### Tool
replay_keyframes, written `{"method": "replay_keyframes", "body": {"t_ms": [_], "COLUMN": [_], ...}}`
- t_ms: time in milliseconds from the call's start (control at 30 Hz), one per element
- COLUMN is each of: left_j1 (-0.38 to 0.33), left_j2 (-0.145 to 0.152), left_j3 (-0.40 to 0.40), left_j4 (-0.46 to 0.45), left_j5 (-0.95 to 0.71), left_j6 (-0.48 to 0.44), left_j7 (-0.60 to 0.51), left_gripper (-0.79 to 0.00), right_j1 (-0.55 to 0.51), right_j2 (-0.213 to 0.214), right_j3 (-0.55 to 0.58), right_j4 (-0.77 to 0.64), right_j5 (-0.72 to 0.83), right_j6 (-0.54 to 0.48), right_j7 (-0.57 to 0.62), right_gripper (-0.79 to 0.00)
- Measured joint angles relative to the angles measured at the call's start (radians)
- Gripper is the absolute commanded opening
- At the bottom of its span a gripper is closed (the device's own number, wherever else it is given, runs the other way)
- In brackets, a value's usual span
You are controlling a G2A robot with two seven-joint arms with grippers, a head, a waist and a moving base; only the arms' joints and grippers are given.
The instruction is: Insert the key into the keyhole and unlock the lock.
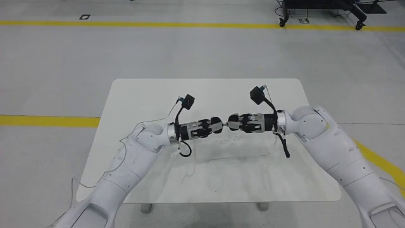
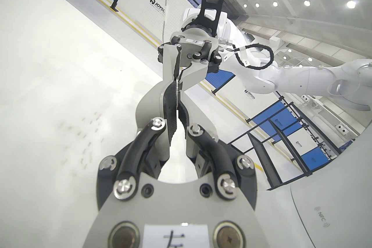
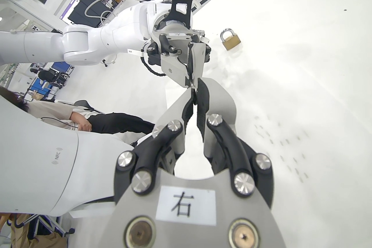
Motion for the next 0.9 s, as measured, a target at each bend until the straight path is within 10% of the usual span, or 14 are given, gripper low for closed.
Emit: {"method": "replay_keyframes", "body": {"t_ms": [300, 333, 367, 900], "left_j1": [-0.004, -0.004, -0.005, 0.153], "left_j2": [0.0, 0.0, -0.001, 0.068], "left_j3": [0.003, 0.003, 0.004, -0.237], "left_j4": [0.005, 0.006, 0.007, -0.298], "left_j5": [0.014, 0.018, 0.025, 0.17], "left_j6": [0.0, 0.0, 0.0, 0.0], "left_j7": [0.012, 0.015, 0.021, 0.209], "left_gripper": [-0.785, -0.052, 0.0, 0.0], "right_j1": [0.012, 0.013, 0.012, -0.112], "right_j2": [-0.006, -0.006, -0.006, 0.026], "right_j3": [-0.014, -0.015, -0.014, 0.116], "right_j4": [0.018, 0.02, 0.021, 0.061], "right_j5": [0.015, 0.019, 0.026, 0.185], "right_j6": [-0.013, -0.017, -0.023, -0.222], "right_j7": [0.013, 0.015, 0.018, -0.114], "right_gripper": [-0.785, -0.785, -0.785, -0.785]}}
